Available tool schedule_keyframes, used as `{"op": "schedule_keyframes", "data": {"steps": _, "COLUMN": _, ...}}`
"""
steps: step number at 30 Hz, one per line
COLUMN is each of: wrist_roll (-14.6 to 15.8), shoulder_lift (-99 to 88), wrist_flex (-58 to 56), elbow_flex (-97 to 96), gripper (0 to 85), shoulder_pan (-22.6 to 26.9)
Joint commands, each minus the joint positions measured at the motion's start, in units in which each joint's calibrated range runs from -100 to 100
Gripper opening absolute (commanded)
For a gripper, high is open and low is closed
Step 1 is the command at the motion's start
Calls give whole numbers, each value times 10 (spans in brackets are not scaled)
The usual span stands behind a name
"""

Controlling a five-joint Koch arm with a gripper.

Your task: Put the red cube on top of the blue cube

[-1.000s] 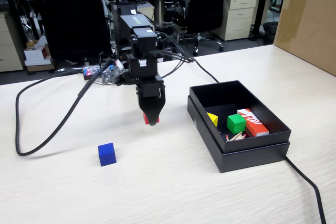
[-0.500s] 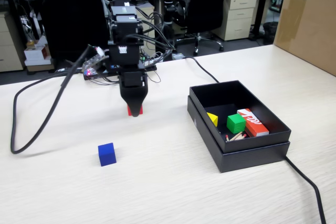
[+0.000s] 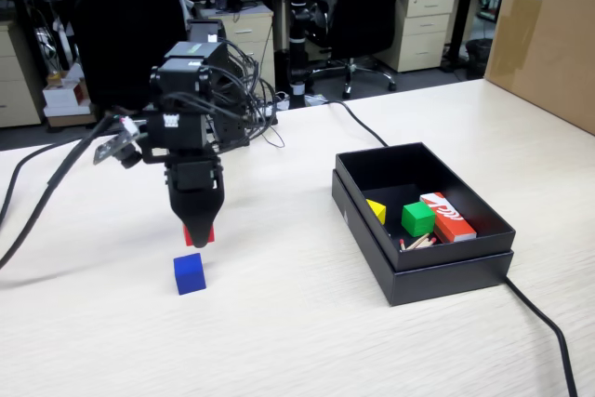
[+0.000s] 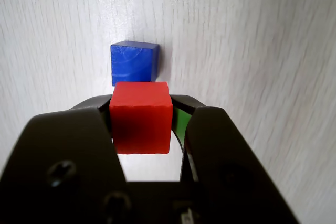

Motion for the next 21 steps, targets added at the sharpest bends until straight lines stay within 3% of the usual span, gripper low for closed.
{"op": "schedule_keyframes", "data": {"steps": 1, "wrist_roll": -11, "shoulder_lift": 1, "wrist_flex": 36, "elbow_flex": 68, "gripper": 9, "shoulder_pan": -6}}
{"op": "schedule_keyframes", "data": {"steps": 21, "wrist_roll": -13, "shoulder_lift": 12, "wrist_flex": 67, "elbow_flex": 45, "gripper": 9, "shoulder_pan": -11}}
